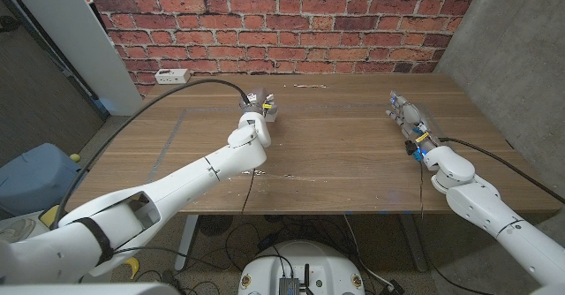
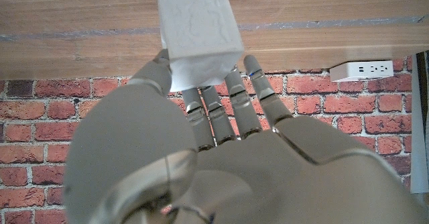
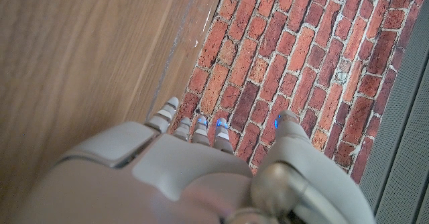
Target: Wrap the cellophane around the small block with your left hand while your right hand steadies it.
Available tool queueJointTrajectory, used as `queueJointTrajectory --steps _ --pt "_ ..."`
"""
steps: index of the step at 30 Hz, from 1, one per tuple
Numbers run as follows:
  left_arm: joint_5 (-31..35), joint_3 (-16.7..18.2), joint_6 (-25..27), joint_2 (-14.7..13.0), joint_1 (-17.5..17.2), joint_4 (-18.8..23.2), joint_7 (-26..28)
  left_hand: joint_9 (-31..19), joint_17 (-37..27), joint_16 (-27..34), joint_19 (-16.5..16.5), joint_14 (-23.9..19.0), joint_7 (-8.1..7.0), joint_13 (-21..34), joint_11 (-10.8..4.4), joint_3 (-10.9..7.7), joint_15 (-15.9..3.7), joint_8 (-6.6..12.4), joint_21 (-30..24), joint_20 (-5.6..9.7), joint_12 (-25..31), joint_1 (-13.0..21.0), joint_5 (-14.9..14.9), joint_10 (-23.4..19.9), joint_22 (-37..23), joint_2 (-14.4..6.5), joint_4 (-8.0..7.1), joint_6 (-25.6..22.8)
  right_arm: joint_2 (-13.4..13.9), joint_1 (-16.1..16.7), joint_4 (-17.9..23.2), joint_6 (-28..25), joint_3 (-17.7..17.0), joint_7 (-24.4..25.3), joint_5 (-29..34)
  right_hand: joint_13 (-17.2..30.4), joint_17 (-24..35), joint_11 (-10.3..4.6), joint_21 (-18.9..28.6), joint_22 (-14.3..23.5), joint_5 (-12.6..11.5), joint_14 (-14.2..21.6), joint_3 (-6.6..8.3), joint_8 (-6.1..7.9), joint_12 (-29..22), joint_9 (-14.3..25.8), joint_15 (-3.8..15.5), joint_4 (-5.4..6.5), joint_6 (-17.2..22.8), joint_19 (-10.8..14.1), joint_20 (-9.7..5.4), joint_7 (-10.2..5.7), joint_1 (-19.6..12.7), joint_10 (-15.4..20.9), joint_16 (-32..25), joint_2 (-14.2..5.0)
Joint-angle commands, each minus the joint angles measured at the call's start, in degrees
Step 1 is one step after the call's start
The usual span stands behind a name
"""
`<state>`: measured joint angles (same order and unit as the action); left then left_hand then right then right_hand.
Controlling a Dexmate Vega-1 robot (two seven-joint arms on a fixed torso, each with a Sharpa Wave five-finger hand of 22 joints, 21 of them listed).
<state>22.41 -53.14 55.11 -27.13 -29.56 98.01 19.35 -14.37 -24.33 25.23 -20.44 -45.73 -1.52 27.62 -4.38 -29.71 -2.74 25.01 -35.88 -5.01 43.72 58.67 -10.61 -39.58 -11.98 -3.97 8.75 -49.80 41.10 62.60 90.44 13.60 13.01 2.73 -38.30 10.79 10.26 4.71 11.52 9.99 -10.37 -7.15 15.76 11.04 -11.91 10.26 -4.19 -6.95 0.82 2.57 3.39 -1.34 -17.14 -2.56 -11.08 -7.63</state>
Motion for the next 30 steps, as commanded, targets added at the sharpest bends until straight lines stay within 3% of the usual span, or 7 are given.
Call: queueJointTrajectory --steps 1,13,30 --pt "-0.84 -0.70 3.93 3.03 -1.02 0.66 2.26 0.04 -0.11 -0.17 -0.07 -2.74 0.14 1.08 -5.35 -0.99 -9.52 0.25 -0.74 -0.04 1.44 5.92 -0.05 -6.80 -0.17 -6.12 -0.62 -0.51 2.40 0.73 -0.10 -0.83 -1.17 -3.25 -1.87 0.11 0.30 0.36 0.18 0.21 0.07 0.07 0.21 0.09 0.11 0.23 -0.09 0.03 0.66 0.33 0.35 0.14 -0.71 0.28 -0.31 -0.06" --pt "-4.01 -1.27 4.47 6.47 -0.87 -1.46 4.08 0.09 -0.26 -0.49 -0.12 -3.11 0.56 1.02 -5.15 -1.08 -9.29 0.25 -1.18 -0.10 1.54 6.01 -0.20 -7.07 -0.11 -6.09 -0.49 -0.54 3.95 0.49 -1.65 -0.86 -1.68 -6.86 -3.14 0.11 0.31 0.44 0.20 0.21 0.09 0.12 0.17 0.07 0.11 0.23 -0.17 0.03 0.81 0.45 0.43 0.17 -0.68 0.46 -0.27 0.01" --pt "-8.81 -1.98 1.86 11.50 1.68 -8.00 5.49 0.16 -0.54 -0.87 -0.29 -3.72 0.77 1.01 -4.74 -1.17 -9.06 0.25 -1.90 -0.27 1.70 6.21 -0.42 -7.30 -0.05 -5.95 -0.21 -0.71 5.01 3.53 -1.00 -0.12 -3.86 -6.92 -4.56 0.12 0.32 0.53 0.14 0.22 0.12 0.16 0.12 0.09 0.17 0.24 -0.24 0.05 1.08 0.40 0.53 0.20 -0.61 0.54 -0.23 0.05"
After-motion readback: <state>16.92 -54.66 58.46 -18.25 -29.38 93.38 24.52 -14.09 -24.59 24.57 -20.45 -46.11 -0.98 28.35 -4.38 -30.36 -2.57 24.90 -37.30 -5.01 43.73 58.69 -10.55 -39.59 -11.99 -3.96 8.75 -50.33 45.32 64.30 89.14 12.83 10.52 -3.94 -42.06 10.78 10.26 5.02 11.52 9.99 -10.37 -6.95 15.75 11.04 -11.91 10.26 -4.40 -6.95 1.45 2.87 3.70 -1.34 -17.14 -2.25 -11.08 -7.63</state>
